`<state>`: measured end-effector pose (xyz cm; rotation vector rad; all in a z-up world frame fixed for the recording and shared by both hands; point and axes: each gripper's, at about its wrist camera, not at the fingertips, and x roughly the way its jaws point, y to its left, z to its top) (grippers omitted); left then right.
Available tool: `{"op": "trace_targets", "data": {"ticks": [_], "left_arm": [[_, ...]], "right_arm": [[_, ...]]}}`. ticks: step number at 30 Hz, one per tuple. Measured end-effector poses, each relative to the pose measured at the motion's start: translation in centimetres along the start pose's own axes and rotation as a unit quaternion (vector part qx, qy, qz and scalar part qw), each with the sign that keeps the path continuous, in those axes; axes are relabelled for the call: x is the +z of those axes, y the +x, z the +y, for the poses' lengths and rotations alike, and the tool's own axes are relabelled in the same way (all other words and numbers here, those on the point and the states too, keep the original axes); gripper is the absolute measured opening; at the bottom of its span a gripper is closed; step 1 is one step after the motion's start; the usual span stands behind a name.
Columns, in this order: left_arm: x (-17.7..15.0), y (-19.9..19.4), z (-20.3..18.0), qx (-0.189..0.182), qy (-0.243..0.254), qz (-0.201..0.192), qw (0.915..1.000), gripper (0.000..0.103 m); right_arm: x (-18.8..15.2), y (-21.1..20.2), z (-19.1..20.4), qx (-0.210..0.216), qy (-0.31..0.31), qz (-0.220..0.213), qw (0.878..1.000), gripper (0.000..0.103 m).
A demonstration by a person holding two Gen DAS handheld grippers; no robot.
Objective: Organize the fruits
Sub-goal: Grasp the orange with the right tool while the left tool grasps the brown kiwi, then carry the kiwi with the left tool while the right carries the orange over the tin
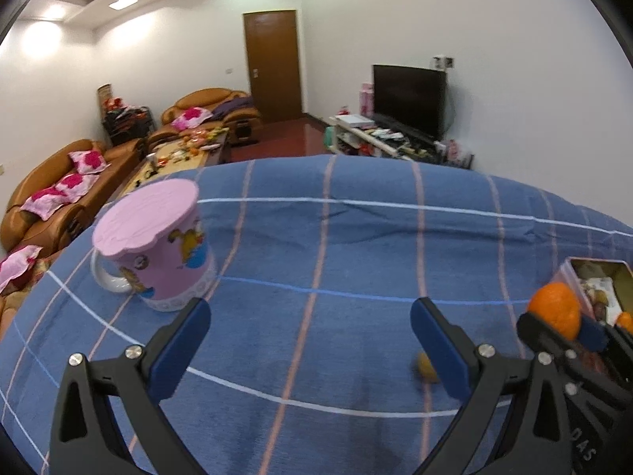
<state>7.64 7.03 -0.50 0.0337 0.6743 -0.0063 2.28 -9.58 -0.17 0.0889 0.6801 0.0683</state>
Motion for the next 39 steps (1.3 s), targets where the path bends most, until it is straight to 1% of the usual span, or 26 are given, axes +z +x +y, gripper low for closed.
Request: {"op": "trace_targets", "data": {"ticks": [3,5,6,7,9,11,12,13,14,15,16,17,21,24,25,28,30,33,36,39], "left_arm": [[-0.3,-0.2,-1.2,-0.028,0.018,0.007,0.9994,0.103],[-0.5,-0.1,-2.1,-0.033,0.038,0.013,0.9987,0.096],[-0.7,0.0,-2.6,-0.038,0.047,0.019,0.998,0.089],[-0.8,0.1,-3.0,-0.044,0.051,0.024,0.9974,0.084],[-1.0,0.8,-4.0,-0.066,0.058,0.043,0.9952,0.081],[-1.0,1.4,-4.9,-0.078,0.061,0.06,0.9933,0.081],[-1.0,1.6,-5.4,-0.08,0.064,0.064,0.9927,0.077],[-1.0,1.8,-5.7,-0.082,0.071,0.069,0.9918,0.07],[-1.1,1.8,-6.0,-0.083,0.077,0.074,0.9908,0.066],[-1.1,2.3,-6.4,-0.08,0.085,0.087,0.9894,0.055],[-1.2,2.6,-6.6,-0.08,0.087,0.096,0.9884,0.046],[-1.3,2.9,-6.6,-0.085,0.085,0.109,0.9868,0.045],[-1.1,2.8,-6.6,-0.099,0.076,0.107,0.9863,0.028],[-1.0,2.7,-6.2,-0.098,0.063,0.106,0.9875,0.028],[-1.1,2.5,-5.7,-0.098,0.058,0.104,0.9881,0.028],[-1.0,1.6,-4.1,-0.098,0.026,0.076,0.992,0.028],[-0.9,0.5,-3.3,-0.087,0.004,0.044,0.9953,0.028],[-1.0,-0.8,-2.5,-0.082,-0.014,0.006,0.9965,0.028],[-1.1,-1.9,-2.3,-0.069,-0.02,-0.027,0.997,0.028],[-1.1,-2.9,-2.4,-0.057,-0.014,-0.058,0.9966,0.028]], "right_arm": [[-0.5,-1.9,-0.5,-0.021,-0.002,-0.029,0.999,0.048],[-0.8,-3.0,-0.8,-0.033,-0.001,-0.042,0.999,0.048],[-0.8,-3.4,-1.0,-0.037,-0.001,-0.046,0.998,0.048],[-0.9,-3.8,-1.3,-0.039,-0.001,-0.049,0.998,0.048],[-1.2,-4.2,-1.7,-0.037,-0.002,-0.049,0.998,0.048],[-1.4,-4.4,-2.0,-0.034,0.0,-0.048,0.998,0.048],[-1.4,-4.5,-2.0,-0.033,0.0,-0.049,0.998,0.048],[-1.4,-4.3,-1.8,-0.033,-0.001,-0.048,0.998,0.049],[-1.4,-4.3,-1.8,-0.032,-0.002,-0.047,0.998,0.049],[-1.4,-4.0,-1.6,-0.029,-0.002,-0.045,0.999,0.049],[-1.4,-4.0,-1.6,-0.029,-0.001,-0.044,0.999,0.048],[-1.3,-3.8,-1.5,-0.029,0.001,-0.042,0.999,0.048],[-1.4,-3.4,-1.6,-0.026,0.005,-0.037,0.999,0.048],[-1.4,-3.4,-1.6,-0.028,0.003,-0.039,0.999,0.048],[-1.4,-3.4,-1.6,-0.029,0.002,-0.041,0.999,0.048],[-1.5,-3.6,-1.5,-0.033,-0.002,-0.046,0.998,0.048],[-1.5,-3.8,-1.3,-0.036,-0.006,-0.052,0.998,0.048],[-1.6,-4.1,-1.2,-0.044,-0.013,-0.062,0.997,0.048],[-1.7,-4.5,-1.2,-0.055,-0.018,-0.071,0.996,0.048],[-1.8,-4.9,-1.3,-0.065,-0.021,-0.075,0.995,0.048]]}}
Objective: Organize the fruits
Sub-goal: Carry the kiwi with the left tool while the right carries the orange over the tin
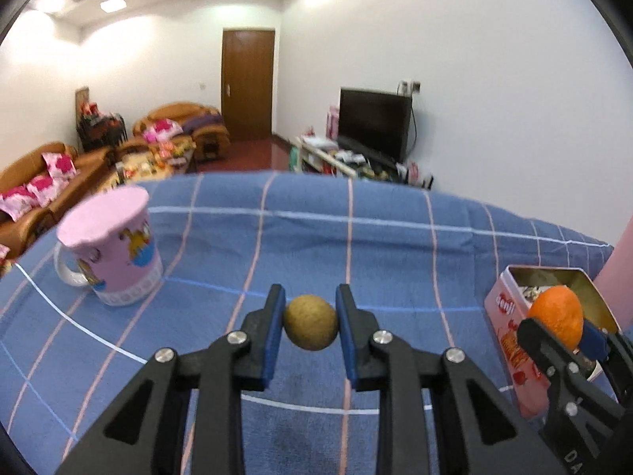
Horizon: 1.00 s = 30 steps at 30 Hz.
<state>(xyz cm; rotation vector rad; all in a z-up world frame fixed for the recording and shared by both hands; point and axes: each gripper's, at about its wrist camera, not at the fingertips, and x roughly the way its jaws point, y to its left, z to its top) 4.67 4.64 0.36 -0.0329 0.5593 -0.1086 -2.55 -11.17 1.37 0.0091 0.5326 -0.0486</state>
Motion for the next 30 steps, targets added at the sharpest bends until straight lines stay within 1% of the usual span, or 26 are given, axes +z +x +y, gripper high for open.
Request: {"op": "trace_targets", "data": {"ticks": [3,11,17,25,30], "left_arm": [[-0.1,-1.3,-0.7,0.011,0.016,-0.029,0.9994,0.028],[-0.5,-3.0,-2.4,0.014,0.039,-0.056,0.9976,0.028],[-1.3,-4.2,-3.5,0.01,0.043,-0.059,0.9973,0.028],[-1.7,-4.5,-4.9,0.003,0.039,-0.059,0.9975,0.028],[-2.1,-4.9,-6.1,-0.012,0.032,-0.056,0.9978,0.028]], "right_arm": [[-0.1,-0.3,-0.3,-0.005,0.0,-0.002,1.0,0.048],[-0.4,-1.0,-1.6,-0.008,0.007,0.002,1.0,0.048],[-0.6,-1.3,-2.2,-0.008,0.006,0.002,1.0,0.049],[-0.9,-2.2,-3.5,-0.012,0.01,0.002,1.0,0.049],[-0.9,-2.9,-4.3,-0.022,0.003,-0.006,1.0,0.049]]}}
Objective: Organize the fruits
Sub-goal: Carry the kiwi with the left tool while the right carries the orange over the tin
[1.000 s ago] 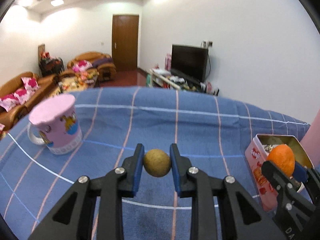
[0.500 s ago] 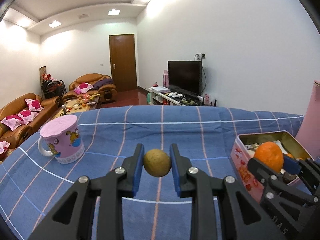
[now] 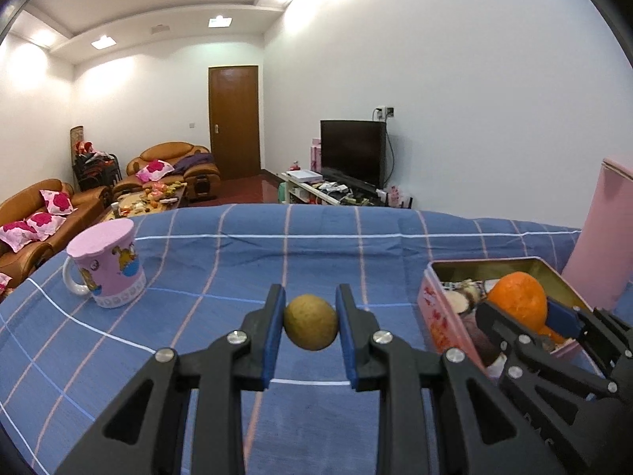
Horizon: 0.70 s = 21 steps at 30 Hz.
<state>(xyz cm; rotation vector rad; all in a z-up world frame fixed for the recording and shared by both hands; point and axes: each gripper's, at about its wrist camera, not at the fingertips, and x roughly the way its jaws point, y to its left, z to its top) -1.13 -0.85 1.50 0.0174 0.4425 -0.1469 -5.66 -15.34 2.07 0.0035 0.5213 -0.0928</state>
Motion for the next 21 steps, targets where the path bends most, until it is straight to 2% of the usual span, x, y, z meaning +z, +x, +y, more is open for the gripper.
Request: {"op": "trace_targets", "data": {"ticks": [12,21], "left_arm": [[-0.1,-0.1,-6.0,-0.03,0.024,-0.004,0.9993,0.028],[0.0,0.4,-9.8,-0.049,0.038,0.0,0.9981,0.028]], "right_arm": [[-0.1,-0.7,-5.9,-0.04,0.01,-0.003,0.999,0.048],[0.2,-1.3,-8.6,-0.051,0.011,-0.012,0.999,0.049]]}}
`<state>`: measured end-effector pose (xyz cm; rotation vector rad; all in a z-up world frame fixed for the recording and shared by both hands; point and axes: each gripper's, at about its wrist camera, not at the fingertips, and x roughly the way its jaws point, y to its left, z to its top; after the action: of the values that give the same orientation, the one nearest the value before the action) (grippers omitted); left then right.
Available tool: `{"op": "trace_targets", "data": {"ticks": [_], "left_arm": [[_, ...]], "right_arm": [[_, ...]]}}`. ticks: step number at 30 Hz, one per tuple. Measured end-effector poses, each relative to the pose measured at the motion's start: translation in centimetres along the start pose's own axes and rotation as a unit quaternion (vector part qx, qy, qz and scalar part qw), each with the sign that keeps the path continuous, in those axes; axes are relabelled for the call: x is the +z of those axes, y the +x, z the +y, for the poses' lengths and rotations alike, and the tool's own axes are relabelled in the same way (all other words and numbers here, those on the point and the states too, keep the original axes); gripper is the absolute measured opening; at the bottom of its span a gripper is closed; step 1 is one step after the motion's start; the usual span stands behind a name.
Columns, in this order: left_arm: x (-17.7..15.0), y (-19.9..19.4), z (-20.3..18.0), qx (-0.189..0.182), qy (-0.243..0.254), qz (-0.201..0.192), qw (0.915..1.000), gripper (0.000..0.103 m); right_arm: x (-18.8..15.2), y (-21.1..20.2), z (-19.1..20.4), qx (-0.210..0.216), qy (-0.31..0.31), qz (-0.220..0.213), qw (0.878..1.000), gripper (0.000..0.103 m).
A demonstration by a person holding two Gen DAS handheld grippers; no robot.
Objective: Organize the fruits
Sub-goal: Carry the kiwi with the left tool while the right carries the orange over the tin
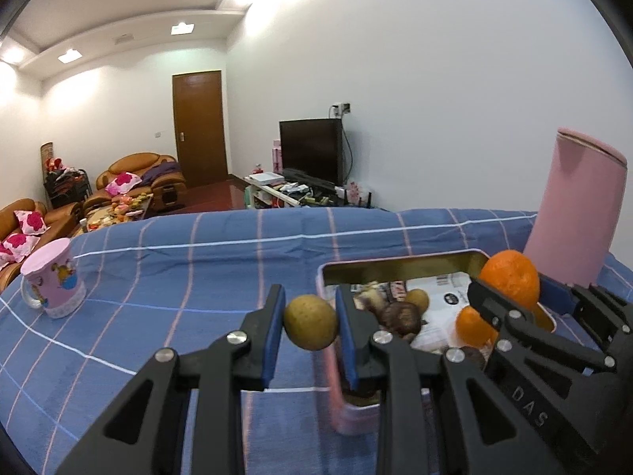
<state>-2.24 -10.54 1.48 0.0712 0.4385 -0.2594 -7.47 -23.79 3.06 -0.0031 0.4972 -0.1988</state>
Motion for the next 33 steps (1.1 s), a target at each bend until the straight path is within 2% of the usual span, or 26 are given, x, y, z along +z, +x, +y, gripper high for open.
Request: {"op": "trace_targets", "data": {"ticks": [17,24,33], "left_arm": [[1.8,2.6,-4.7,-0.038,0.001,0.014,0.9992,0.028],[2.1,3.6,-5.7,-0.05,-0.002,0.021,0.9985,0.028],[2.3,4.1,-5.4,-0.056,-0.01,0.025,0.998,0.028]], "right_arm": [[1.3,0.6,-5.8,-0.048,0.028,-0.015,0.998,0.048],[1.8,0.7,-6.6,-0.052,0.042,-0.017,0.998,0.049],[2.1,1.1,-6.8,-0.061,0.037,-0.023,0.997,0.049]]}}
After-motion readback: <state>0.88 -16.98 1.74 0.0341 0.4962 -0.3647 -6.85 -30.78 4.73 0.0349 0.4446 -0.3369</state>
